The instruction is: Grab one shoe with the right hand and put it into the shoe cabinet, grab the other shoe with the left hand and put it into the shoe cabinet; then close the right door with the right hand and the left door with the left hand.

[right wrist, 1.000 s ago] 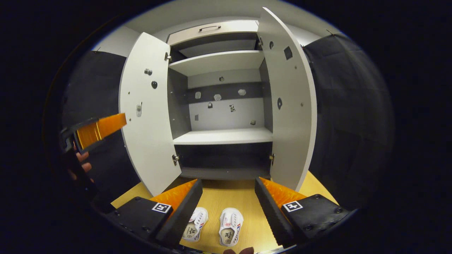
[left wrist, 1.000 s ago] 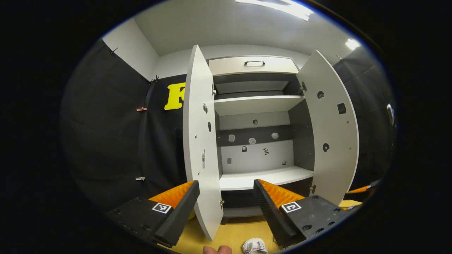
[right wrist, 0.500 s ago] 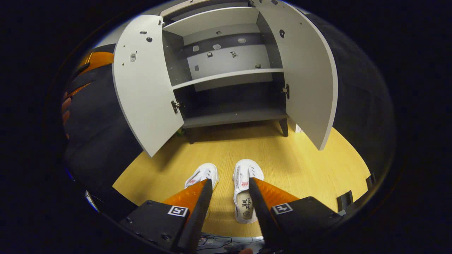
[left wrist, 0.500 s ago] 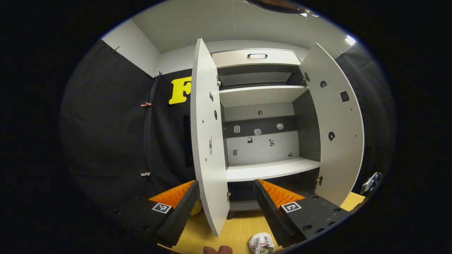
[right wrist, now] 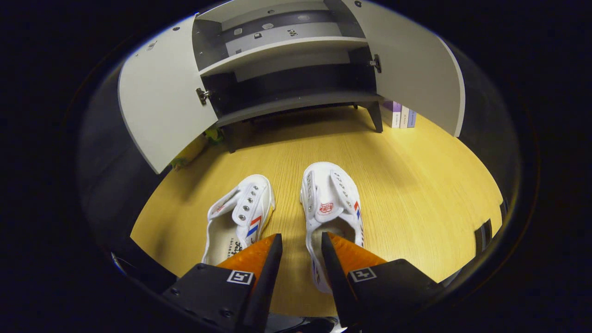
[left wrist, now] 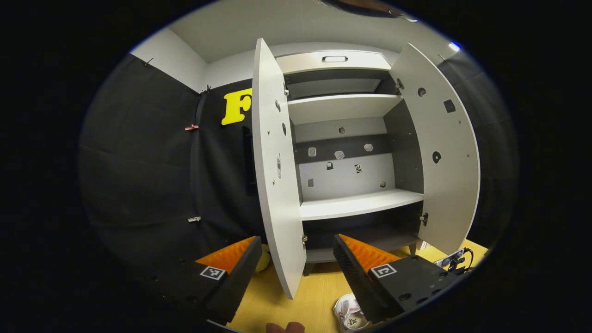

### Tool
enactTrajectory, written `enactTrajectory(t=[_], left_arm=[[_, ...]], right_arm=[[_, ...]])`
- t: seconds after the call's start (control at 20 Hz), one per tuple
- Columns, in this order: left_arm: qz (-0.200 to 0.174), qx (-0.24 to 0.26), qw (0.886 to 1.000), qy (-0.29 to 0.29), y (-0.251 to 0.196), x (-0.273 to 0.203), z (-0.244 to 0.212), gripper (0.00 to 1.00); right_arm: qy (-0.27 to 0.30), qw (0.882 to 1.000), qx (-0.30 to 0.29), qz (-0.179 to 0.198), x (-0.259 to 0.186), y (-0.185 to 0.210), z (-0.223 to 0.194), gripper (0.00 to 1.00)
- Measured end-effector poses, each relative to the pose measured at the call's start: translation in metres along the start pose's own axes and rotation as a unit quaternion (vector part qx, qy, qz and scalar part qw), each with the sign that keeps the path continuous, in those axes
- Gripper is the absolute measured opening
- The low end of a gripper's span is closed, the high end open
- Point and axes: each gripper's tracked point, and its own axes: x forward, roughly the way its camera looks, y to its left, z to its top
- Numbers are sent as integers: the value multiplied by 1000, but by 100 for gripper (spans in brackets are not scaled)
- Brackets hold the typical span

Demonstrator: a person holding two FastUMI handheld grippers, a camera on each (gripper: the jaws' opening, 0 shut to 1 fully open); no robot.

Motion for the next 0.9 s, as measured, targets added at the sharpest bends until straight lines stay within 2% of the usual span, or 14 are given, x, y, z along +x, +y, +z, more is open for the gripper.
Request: enactTrajectory(t=[0.05, 0.15, 0.35, 0.45, 0.5, 0.55, 0.6, 0.65, 0.9], left_arm=[[2, 0, 1000, 4, 2, 0, -5, 98], [4, 2, 1000, 10, 4, 0, -11, 97], [8, 11, 1000, 17, 9, 3, -23, 97], [9, 12, 1000, 22, 11, 5, -29, 98], [10, 12, 1000, 24, 12, 7, -29, 98], [12, 12, 1000, 25, 13, 7, -31, 98], [15, 12, 999, 26, 15, 8, -31, 98], [15, 11, 999, 26, 15, 8, -31, 98], [16, 13, 1000, 24, 18, 10, -30, 98]], right_arm=[[-3, 1000, 1, -4, 9, 1, 1, 69], [-8, 1000, -2, -22, 26, -7, 5, 51], [-39, 998, 6, -51, 63, -14, 23, 46], [-62, 997, -11, -49, 60, -16, 27, 29], [-77, 996, -21, -27, 65, -10, 31, 29], [-66, 997, -24, -20, 68, -10, 28, 19], [-80, 996, -29, -17, 66, -11, 31, 9], [-77, 996, -34, -16, 67, -12, 31, 6], [-86, 996, -35, 3, 46, -14, 52, 5]])
